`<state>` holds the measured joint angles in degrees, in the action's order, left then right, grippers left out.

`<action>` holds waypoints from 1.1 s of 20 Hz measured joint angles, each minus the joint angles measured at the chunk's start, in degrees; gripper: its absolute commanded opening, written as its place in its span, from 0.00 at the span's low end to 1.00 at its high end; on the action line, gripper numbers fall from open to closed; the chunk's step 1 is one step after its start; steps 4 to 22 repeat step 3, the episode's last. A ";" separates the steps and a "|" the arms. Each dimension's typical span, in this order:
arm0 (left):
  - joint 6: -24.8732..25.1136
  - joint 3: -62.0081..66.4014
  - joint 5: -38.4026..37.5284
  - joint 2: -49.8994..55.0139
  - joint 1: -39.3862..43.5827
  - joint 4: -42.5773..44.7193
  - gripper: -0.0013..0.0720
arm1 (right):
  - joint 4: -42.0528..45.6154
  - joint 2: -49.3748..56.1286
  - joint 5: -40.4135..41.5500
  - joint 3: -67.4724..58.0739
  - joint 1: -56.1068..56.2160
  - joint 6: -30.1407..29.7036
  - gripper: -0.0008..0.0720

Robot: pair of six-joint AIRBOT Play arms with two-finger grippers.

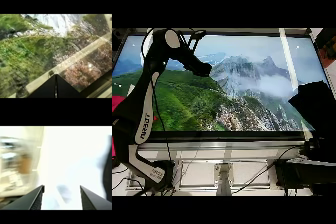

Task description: Fold the clothes and pants, and hang the long-sleeved shirts on hangers.

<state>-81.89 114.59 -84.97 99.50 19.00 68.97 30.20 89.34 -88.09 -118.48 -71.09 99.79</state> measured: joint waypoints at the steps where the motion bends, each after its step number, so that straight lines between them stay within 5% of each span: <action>1: 0.00 0.00 0.00 0.00 0.00 0.02 0.03 | -3.78 -0.57 1.68 -1.07 1.70 -0.46 0.70; 22: 0.00 0.00 0.00 0.00 0.00 0.00 0.03 | -8.13 -1.55 4.13 -1.99 5.66 -1.14 0.70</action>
